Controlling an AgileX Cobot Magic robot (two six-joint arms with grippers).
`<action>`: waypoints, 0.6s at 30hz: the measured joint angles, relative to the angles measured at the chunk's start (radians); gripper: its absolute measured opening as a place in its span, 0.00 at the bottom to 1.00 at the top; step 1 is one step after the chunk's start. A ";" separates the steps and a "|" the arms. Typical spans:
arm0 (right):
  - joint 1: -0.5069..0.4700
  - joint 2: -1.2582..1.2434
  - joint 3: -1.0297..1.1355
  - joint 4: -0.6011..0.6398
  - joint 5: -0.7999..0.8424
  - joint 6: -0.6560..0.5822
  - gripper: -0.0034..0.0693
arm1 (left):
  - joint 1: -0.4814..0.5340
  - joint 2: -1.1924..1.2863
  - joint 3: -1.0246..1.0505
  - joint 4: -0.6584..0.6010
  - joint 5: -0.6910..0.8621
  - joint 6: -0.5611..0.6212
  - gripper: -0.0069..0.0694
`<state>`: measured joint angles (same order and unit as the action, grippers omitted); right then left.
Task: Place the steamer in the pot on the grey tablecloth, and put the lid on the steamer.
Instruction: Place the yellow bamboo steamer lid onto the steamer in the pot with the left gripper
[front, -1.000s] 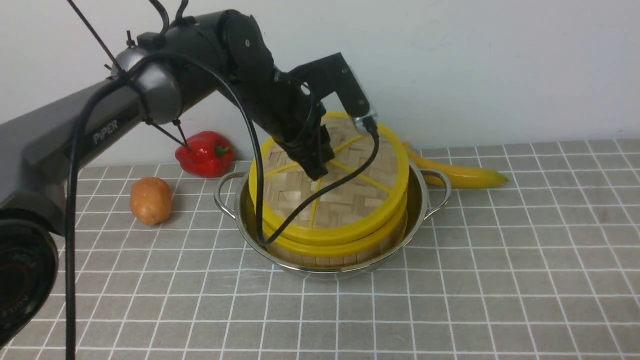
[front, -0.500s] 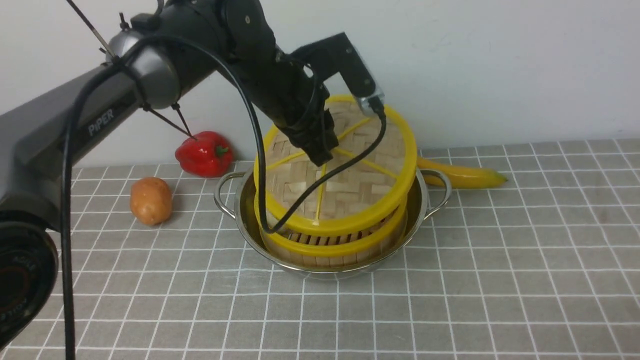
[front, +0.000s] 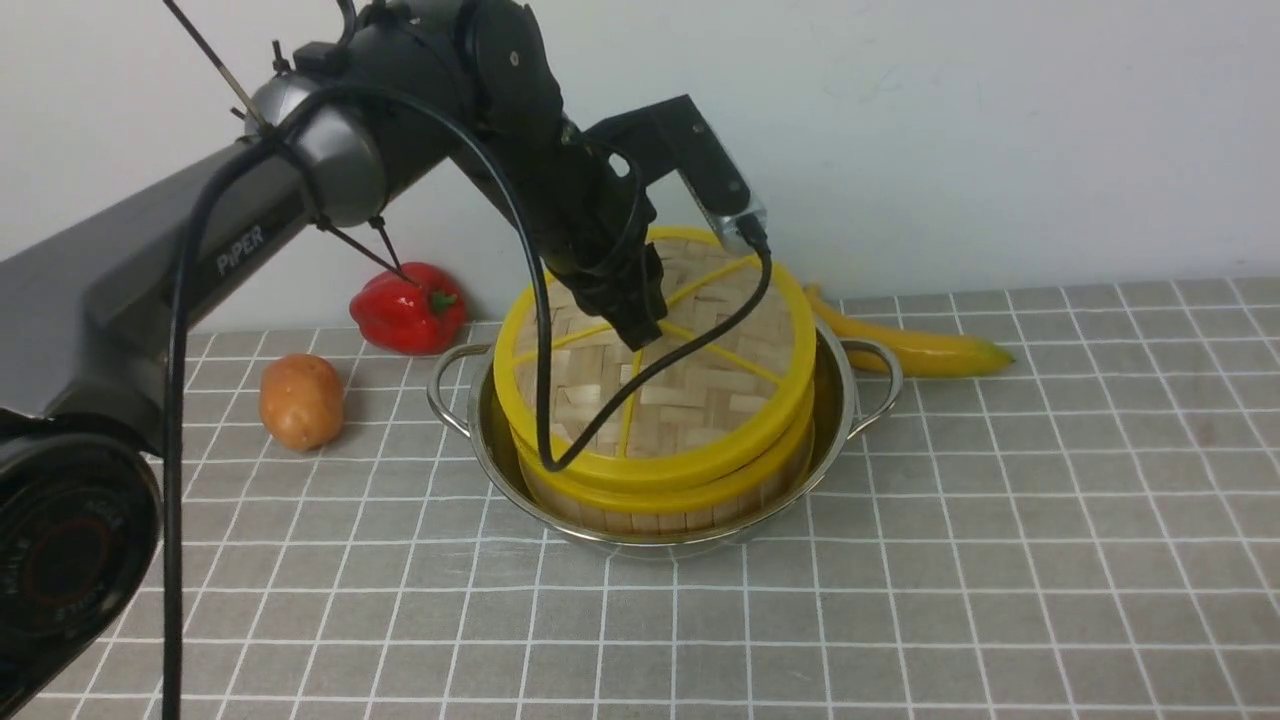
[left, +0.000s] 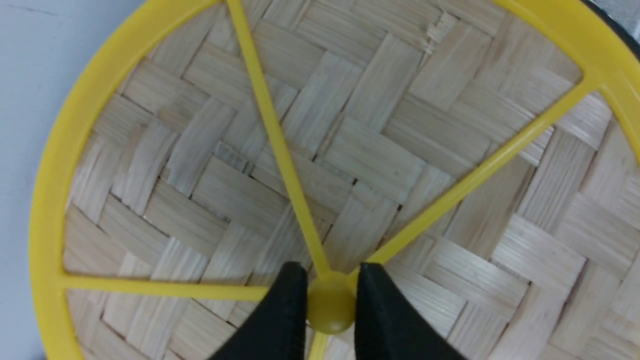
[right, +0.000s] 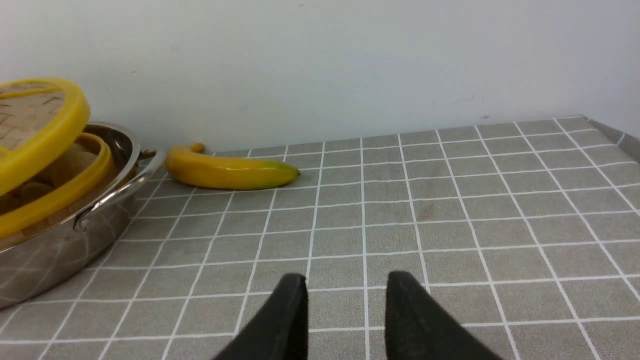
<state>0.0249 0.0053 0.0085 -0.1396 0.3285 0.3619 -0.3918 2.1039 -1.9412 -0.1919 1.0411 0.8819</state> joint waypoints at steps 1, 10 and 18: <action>0.000 0.000 0.000 0.000 0.000 0.000 0.38 | 0.000 0.000 0.000 0.000 -0.001 0.000 0.24; 0.000 0.000 0.000 0.000 0.000 0.000 0.38 | 0.000 0.000 0.000 -0.001 0.006 -0.005 0.24; 0.000 0.000 0.000 0.000 0.000 0.000 0.38 | 0.000 0.004 0.000 -0.001 0.007 -0.010 0.24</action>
<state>0.0249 0.0053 0.0085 -0.1396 0.3285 0.3619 -0.3918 2.1080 -1.9412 -0.1929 1.0486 0.8714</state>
